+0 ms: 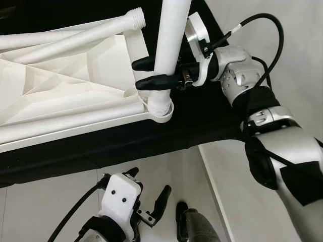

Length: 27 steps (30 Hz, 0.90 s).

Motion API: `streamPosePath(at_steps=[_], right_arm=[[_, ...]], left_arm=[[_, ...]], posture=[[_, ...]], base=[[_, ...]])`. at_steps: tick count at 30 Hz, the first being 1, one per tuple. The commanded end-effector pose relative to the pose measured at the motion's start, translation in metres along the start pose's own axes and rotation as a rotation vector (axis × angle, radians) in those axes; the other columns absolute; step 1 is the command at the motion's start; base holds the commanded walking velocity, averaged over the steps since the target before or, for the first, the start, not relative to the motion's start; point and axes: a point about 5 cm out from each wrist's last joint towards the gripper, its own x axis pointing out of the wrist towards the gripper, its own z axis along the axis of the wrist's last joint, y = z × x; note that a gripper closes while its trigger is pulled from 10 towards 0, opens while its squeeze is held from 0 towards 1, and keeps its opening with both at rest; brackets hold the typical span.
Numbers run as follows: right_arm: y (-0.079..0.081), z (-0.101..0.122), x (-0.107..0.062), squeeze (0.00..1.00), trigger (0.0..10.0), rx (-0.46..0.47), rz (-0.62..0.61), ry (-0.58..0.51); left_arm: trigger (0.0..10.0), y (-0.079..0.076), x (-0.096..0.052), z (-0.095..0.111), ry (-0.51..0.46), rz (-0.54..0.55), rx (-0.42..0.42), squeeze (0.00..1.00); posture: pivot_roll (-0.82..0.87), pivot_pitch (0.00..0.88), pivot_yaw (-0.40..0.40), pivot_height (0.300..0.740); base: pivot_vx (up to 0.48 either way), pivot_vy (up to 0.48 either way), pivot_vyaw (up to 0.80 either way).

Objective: Building children table

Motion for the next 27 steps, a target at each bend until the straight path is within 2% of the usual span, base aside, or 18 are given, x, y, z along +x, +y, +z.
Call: streamPosePath(at_steps=[1, 20, 27], right_arm=[[0.0042, -0.0163, 0.0022, 0.00, 10.0, 0.054, 0.020, 0.051], [0.0046, -0.0189, 0.0005, 0.00, 10.0, 0.064, 0.022, 0.087], [0.0072, -0.0216, 0.0047, 0.00, 10.0, 0.067, 0.048, 0.098]], left_arm=[[10.0, -0.0018, -0.0036, -0.0009, 0.012, 0.005, -0.006, 0.00], [10.0, -0.0037, -0.0033, -0.0017, 0.008, 0.007, -0.014, 0.00], [10.0, -0.0040, -0.0030, -0.0024, 0.009, 0.005, -0.015, 0.00]], posture=[[0.05, 0.430, -0.007, 0.740], [0.04, 0.425, -0.010, 0.740], [0.04, 0.419, -0.010, 0.740]], base=[[0.000, 0.000, 0.00], [0.000, 0.000, 0.00], [0.000, 0.000, 0.00]])
